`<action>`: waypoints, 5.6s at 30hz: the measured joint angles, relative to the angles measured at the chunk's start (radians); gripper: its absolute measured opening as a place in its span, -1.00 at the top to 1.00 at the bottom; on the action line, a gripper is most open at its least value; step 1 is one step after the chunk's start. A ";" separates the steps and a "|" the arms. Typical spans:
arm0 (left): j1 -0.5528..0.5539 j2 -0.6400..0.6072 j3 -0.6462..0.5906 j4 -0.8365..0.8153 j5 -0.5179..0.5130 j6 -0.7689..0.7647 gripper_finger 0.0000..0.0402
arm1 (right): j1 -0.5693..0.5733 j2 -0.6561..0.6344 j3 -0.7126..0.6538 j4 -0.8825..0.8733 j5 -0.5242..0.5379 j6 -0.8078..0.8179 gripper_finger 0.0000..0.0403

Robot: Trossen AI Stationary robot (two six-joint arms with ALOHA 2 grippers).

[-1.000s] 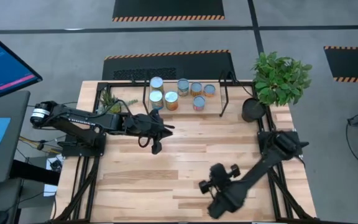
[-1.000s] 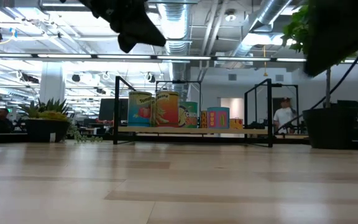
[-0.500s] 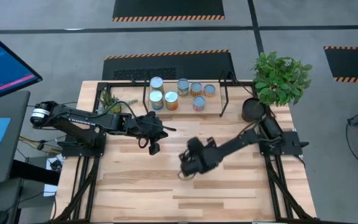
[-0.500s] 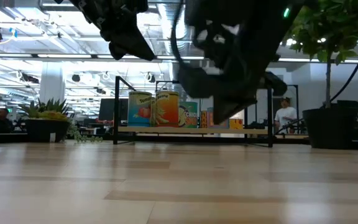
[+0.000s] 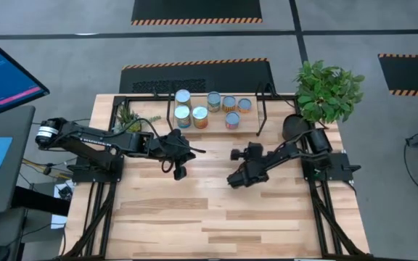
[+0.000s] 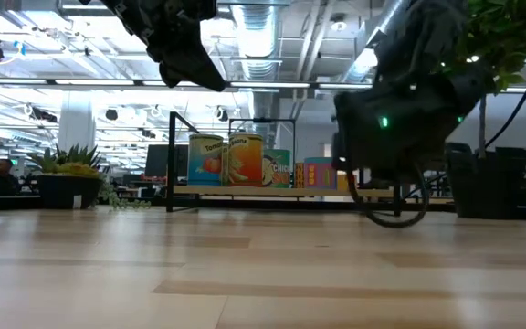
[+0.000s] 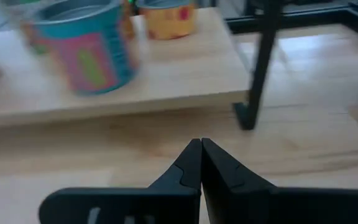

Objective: Pick and place cans onto a shelf
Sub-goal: Adjust the canned pineapple on the shelf

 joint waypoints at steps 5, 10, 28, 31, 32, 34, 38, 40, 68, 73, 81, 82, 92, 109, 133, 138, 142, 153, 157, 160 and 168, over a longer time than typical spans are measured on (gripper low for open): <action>0.000 0.000 0.000 0.002 -0.013 0.000 0.93 | -0.049 0.000 0.004 -0.008 0.001 -0.080 0.89; 0.000 0.000 0.000 0.002 -0.052 0.000 0.93 | -0.059 0.000 0.091 -0.028 -0.003 -0.352 0.92; 0.000 0.000 0.000 -0.004 -0.052 0.000 0.93 | -0.111 0.000 0.203 -0.487 0.199 -1.345 0.94; 0.000 0.000 0.000 -0.003 -0.052 0.000 0.93 | -0.109 -0.011 0.203 -0.526 0.239 -1.348 0.94; 0.000 0.000 0.000 -0.003 -0.052 0.000 0.93 | -0.109 -0.017 0.203 -0.528 0.250 -1.349 0.94; 0.000 0.000 0.000 -0.003 -0.052 0.000 0.93 | -0.112 -0.034 0.203 -0.527 0.255 -1.350 0.94; 0.002 0.000 0.000 -0.002 -0.052 0.000 0.93 | -0.142 -0.092 0.203 -0.527 0.260 -1.352 0.94; 0.002 0.000 0.000 0.002 -0.052 -0.005 0.93 | -0.170 -0.121 0.203 -0.519 0.262 -1.391 0.94; 0.002 0.000 0.000 -0.001 -0.079 -0.022 0.93 | -0.500 -0.269 0.260 0.102 -0.252 -2.624 0.98; 0.002 0.000 0.000 -0.001 -0.079 -0.022 0.93 | -0.526 -0.214 0.334 0.110 -0.364 -2.630 0.98; 0.002 0.000 0.000 -0.003 -0.101 -0.019 0.93 | -0.589 -0.139 0.413 0.093 -0.387 -2.698 0.99; 0.002 0.000 0.000 -0.003 -0.104 -0.019 0.93 | -0.598 -0.136 0.413 0.088 -0.396 -2.697 0.99; 0.003 0.000 0.000 -0.002 -0.120 0.008 0.93 | -0.627 -0.135 0.412 0.071 -0.486 -2.647 0.99; 0.003 0.000 0.000 -0.002 -0.123 0.007 0.93 | -0.683 -0.106 0.412 0.069 -0.539 -2.647 0.98; 0.003 0.000 0.000 -0.005 -0.122 -0.018 0.93 | -0.695 -0.058 0.412 0.045 -0.659 -2.647 0.98; 0.003 0.000 0.000 -0.007 -0.123 -0.015 0.93 | -0.695 -0.087 0.413 0.035 -0.659 -2.629 0.98; 0.003 0.000 0.000 -0.008 -0.122 -0.010 0.93 | -0.693 -0.089 0.413 0.026 -0.658 -2.629 0.98; 0.003 0.000 0.000 -0.008 -0.120 -0.018 0.93 | -0.683 -0.090 0.441 -0.040 -0.601 -2.601 0.96; 0.003 0.000 0.000 -0.008 -0.120 -0.018 0.93 | -0.684 -0.091 0.487 -0.050 -0.599 -2.588 0.96; 0.003 0.000 0.000 -0.008 -0.120 -0.019 0.93 | -0.684 -0.092 0.532 -0.050 -0.556 -2.586 0.96; 0.003 0.000 0.000 -0.008 -0.090 -0.030 0.93 | -0.811 -0.070 0.546 0.099 -0.558 -2.567 0.96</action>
